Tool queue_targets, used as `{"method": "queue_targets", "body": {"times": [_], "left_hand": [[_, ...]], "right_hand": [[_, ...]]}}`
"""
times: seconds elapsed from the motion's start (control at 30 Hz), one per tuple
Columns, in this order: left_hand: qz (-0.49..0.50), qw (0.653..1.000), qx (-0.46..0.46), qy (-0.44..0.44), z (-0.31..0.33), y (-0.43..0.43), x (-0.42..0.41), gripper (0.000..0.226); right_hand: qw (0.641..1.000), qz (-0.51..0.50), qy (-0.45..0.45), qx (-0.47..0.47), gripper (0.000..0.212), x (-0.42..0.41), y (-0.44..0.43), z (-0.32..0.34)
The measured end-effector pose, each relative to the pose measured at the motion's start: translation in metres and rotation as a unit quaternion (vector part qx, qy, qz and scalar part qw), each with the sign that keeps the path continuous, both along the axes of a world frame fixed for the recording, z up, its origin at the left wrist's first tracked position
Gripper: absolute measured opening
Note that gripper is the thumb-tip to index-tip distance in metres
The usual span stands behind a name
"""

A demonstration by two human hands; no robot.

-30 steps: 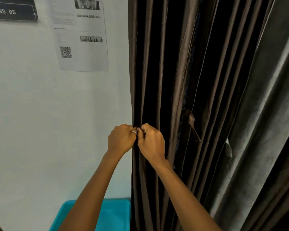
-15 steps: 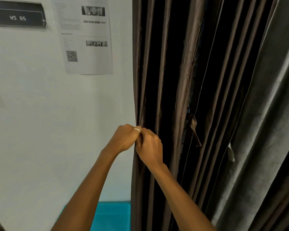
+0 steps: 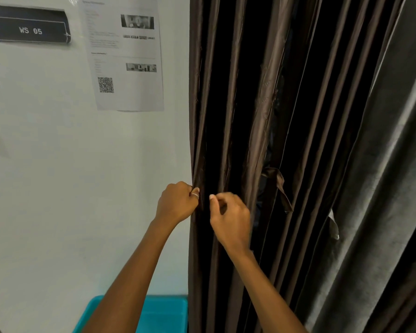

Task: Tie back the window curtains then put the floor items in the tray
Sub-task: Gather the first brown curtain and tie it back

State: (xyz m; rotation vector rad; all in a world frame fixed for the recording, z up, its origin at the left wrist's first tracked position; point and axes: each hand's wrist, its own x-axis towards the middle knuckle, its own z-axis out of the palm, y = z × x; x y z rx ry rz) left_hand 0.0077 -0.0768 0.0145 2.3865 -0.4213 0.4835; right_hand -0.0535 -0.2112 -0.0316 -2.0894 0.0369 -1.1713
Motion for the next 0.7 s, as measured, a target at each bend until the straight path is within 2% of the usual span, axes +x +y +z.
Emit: {"method": "queue_targets", "body": {"times": [0.1, 0.17, 0.23, 0.43, 0.57, 0.67, 0.7], "left_hand": [[-0.001, 1.000, 0.007, 0.000, 0.000, 0.001, 0.002, 0.050], [-0.004, 1.000, 0.011, -0.002, 0.000, 0.001, 0.003, 0.051], [-0.010, 1.000, 0.010, -0.001, -0.001, 0.002, 0.003, 0.051], [-0.006, 1.000, -0.002, 0.000, -0.001, 0.014, 0.008, 0.055], [-0.007, 1.000, -0.007, 0.002, -0.001, 0.017, 0.011, 0.056], [-0.008, 1.000, -0.008, 0.002, -0.002, 0.018, 0.014, 0.055], [-0.006, 1.000, -0.007, 0.000, -0.002, 0.021, 0.016, 0.055]], "right_hand": [[0.996, -0.079, 0.004, 0.050, 0.030, 0.004, -0.005, 0.013], [0.994, -0.097, 0.033, 0.036, 0.045, 0.010, -0.007, 0.022], [0.993, -0.104, 0.044, 0.024, 0.050, 0.016, -0.011, 0.030], [0.993, -0.110, 0.043, -0.025, 0.032, 0.023, -0.028, 0.034], [0.991, -0.111, 0.070, -0.035, 0.035, 0.023, -0.031, 0.034], [0.989, -0.103, 0.077, -0.078, 0.015, 0.028, -0.040, 0.038], [0.988, -0.101, 0.081, -0.080, 0.018, 0.028, -0.045, 0.040]]}}
